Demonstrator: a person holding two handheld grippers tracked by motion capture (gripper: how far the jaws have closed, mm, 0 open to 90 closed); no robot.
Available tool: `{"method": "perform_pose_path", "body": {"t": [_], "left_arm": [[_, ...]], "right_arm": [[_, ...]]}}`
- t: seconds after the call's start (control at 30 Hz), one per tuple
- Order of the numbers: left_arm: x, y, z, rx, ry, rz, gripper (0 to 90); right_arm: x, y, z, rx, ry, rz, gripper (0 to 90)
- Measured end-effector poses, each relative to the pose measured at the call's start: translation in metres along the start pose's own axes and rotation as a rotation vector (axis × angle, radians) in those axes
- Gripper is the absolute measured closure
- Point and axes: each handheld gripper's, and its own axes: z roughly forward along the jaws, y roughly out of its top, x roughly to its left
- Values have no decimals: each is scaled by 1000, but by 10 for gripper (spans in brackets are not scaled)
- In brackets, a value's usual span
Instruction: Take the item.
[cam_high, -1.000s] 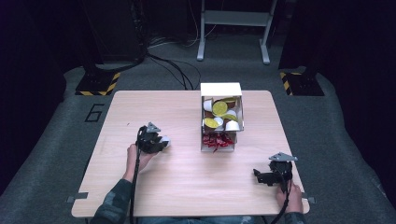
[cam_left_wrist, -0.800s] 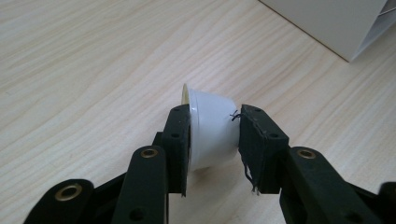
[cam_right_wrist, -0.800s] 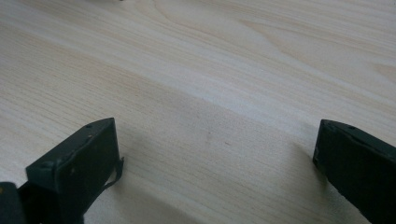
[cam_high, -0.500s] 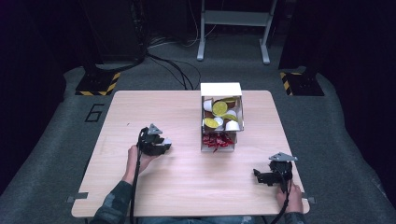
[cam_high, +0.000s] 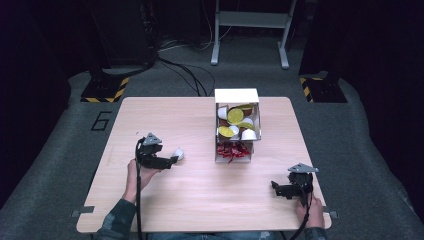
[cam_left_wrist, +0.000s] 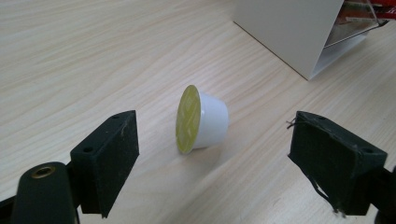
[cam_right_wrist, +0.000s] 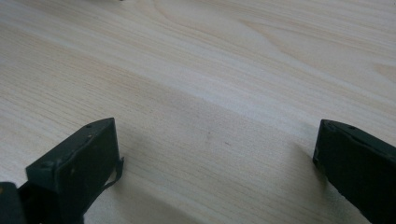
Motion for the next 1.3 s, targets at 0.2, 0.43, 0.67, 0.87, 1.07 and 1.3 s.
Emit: {"method": "perform_pose_path", "body": {"t": [0.2, 0.43, 0.67, 0.87, 1.07, 1.3], "left_arm": [[1, -13, -22, -46, 38, -14, 134], [4, -32, -47, -65, 98, -32, 104], [11, -62, -68, -61, 153, -77, 70], [20, -88, -76, -50, 194, -120, 55], [31, -111, -79, 1, 222, -143, 42], [40, -128, -75, 26, 250, -175, 37]], "right_arm": [[0, 0, 0, 0, 1, 0, 0], [0, 0, 0, 1, 1, -1, 0], [0, 0, 0, 0, 3, 2, 0], [0, 0, 0, 0, -2, 3, 0], [0, 0, 0, 0, 3, 6, 0], [1, 0, 0, -1, 1, 7, 0]]}}
